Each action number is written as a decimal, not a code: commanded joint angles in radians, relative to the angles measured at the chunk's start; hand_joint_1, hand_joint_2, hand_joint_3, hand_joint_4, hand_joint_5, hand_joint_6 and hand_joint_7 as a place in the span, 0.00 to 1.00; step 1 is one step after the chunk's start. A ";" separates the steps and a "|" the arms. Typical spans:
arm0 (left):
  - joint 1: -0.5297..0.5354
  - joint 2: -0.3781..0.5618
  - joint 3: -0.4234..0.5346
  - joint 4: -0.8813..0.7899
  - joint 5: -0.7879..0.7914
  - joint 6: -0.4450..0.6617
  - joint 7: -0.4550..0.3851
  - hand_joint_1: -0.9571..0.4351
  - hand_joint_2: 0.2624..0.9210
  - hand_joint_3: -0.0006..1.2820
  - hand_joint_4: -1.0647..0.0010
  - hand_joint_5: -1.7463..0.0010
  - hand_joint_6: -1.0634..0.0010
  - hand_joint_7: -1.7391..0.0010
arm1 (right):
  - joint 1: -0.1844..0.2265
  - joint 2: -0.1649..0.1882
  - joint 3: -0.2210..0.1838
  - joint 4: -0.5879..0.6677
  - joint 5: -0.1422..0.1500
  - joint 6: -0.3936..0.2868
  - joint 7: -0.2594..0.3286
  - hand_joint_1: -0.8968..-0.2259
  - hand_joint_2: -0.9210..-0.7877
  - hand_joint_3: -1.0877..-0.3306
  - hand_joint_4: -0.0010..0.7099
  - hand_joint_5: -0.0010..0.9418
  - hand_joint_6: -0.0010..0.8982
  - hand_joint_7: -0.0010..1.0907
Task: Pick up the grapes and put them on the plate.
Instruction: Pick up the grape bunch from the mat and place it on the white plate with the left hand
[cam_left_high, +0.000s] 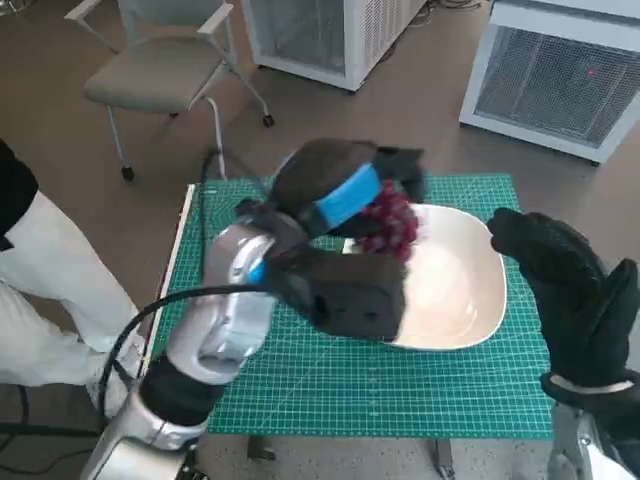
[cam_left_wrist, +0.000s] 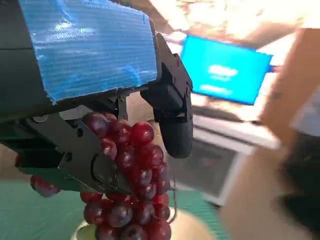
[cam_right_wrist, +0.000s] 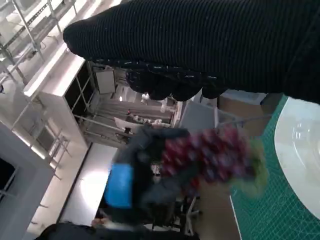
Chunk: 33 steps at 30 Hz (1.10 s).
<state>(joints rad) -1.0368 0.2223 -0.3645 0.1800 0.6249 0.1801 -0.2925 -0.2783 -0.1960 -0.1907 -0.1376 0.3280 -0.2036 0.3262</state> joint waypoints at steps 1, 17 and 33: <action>-0.054 -0.027 -0.024 0.053 0.007 -0.028 0.009 0.69 0.89 0.14 0.38 0.22 0.31 0.47 | 0.031 -0.001 0.001 0.000 -0.005 0.003 -0.002 0.54 0.00 0.66 0.36 0.54 0.15 0.85; -0.138 -0.102 -0.086 0.273 0.027 -0.141 0.083 0.69 0.96 0.13 0.46 0.31 0.41 0.27 | 0.064 -0.002 -0.007 -0.035 -0.017 0.001 -0.023 0.55 0.00 0.66 0.36 0.54 0.15 0.85; -0.144 -0.186 -0.079 0.464 -0.018 -0.220 0.137 0.69 0.91 0.17 0.41 0.22 0.43 0.37 | 0.073 0.007 -0.010 -0.038 -0.016 -0.004 -0.041 0.55 0.00 0.66 0.36 0.53 0.15 0.85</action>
<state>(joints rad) -1.1648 0.0674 -0.4529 0.6061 0.6271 -0.0139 -0.1866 -0.2265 -0.1953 -0.1981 -0.1786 0.3116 -0.2116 0.2953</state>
